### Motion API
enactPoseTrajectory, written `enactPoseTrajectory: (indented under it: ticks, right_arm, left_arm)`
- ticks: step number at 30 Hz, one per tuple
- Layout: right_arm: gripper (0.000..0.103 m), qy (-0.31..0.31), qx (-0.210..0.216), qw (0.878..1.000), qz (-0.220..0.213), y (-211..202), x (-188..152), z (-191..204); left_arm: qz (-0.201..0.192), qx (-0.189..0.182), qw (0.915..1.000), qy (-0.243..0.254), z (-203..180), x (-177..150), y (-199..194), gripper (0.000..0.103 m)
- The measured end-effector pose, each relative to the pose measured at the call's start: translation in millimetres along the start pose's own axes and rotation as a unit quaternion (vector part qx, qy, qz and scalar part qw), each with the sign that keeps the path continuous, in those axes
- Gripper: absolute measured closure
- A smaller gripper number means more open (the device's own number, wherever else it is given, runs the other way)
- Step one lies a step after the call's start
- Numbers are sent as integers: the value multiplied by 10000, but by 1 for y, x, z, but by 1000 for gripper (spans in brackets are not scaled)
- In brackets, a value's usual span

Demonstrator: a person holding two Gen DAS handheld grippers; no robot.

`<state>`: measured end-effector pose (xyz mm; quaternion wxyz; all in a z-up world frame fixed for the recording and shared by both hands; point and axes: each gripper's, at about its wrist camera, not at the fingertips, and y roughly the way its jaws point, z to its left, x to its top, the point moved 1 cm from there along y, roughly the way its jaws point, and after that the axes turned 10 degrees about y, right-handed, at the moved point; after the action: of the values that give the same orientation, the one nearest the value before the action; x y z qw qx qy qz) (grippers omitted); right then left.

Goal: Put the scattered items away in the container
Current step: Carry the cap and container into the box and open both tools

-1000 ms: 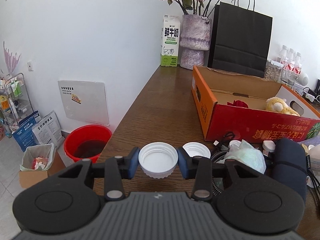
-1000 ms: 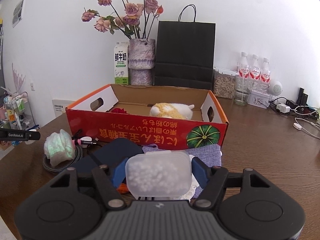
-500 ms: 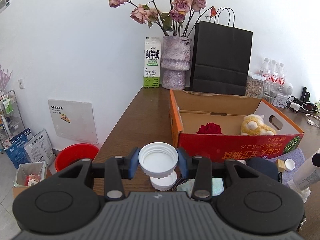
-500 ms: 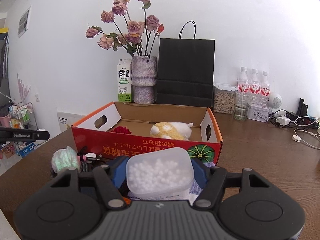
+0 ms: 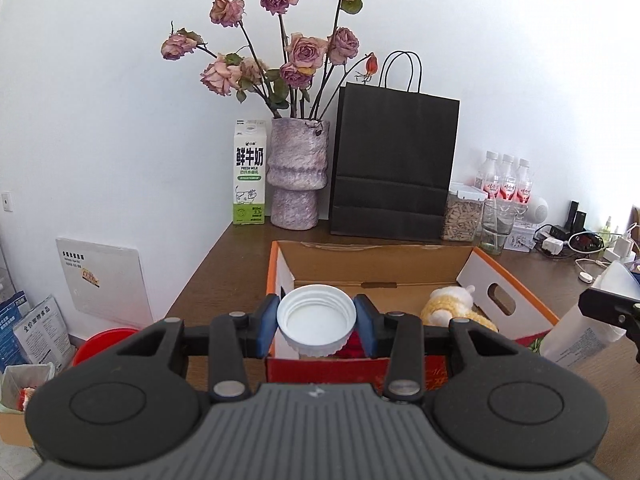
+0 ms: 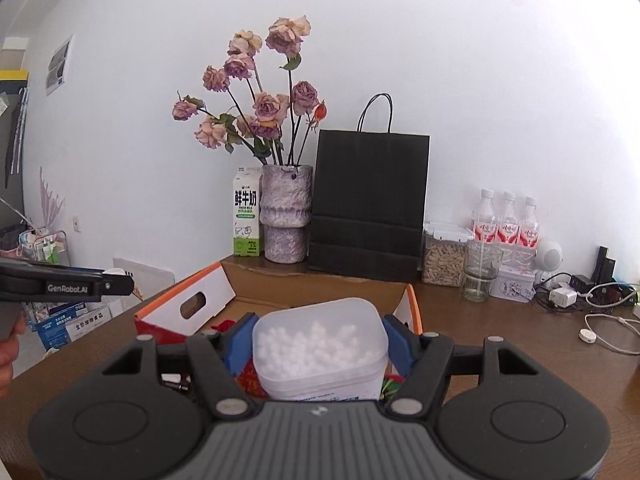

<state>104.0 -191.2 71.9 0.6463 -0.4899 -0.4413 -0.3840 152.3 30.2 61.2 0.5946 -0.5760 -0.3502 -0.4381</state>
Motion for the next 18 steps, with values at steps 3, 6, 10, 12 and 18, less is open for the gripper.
enactPoseTrajectory:
  ticks: [3,6,10,12,18]
  right_arm:
    - [37,-45,44,9999,-109,15,16,3]
    - [37,-56,121,9998,-159,38,30,8]
    - [37,-16,226,9997,-133,77,44,18]
    - [37,19,273,9996,-91,99,49,21]
    - [37,128,315,9993,150,166,51,30]
  left_arm:
    - [-28,-79,9999,-67,-4,11,14,62]
    - [-39,-111,9998,-148,-5,21,33,62]
    - [-14,-71,9992,-393,-3,33,64,62]
    - [50,-9,9986,-529,-1,36,82,62]
    - [551,119,9957,-732,6,34,140,62]
